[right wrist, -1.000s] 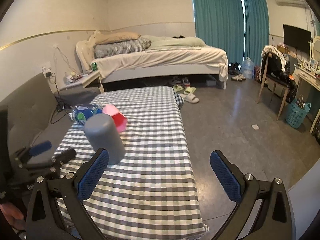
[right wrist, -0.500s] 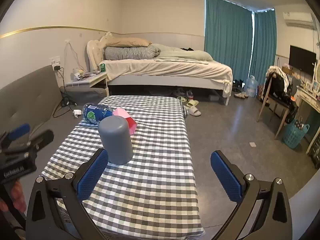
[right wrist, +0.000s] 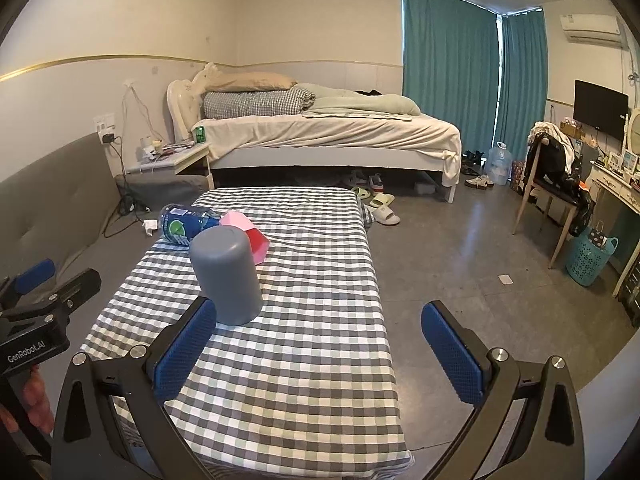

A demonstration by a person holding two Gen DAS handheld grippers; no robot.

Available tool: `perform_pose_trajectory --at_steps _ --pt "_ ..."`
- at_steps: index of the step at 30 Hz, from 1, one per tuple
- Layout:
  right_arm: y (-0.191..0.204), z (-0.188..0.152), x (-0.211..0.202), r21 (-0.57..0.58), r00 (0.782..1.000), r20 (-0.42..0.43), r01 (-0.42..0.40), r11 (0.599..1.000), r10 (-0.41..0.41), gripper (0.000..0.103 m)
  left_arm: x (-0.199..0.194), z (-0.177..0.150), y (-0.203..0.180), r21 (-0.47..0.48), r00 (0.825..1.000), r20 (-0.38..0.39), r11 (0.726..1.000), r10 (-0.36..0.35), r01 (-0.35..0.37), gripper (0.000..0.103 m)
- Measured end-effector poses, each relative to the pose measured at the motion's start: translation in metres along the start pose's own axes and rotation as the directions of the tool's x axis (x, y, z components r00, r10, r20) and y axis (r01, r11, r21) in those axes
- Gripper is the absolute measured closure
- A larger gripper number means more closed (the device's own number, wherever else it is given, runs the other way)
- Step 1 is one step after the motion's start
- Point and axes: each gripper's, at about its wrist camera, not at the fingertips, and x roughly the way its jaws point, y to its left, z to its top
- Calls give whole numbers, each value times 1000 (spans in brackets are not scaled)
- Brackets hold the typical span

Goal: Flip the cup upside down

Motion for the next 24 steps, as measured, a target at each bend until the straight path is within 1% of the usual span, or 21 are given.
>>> perform_pose_trajectory --at_steps 8,24 --pt "2 -1 3 -4 1000 -3 -3 1000 3 0 1 -1 1 -8 1000 -2 1000 8 -8 0" --pt "3 -3 4 4 1000 -7 -9 1000 10 0 3 -1 -1 6 1000 -9 1000 7 -7 0"
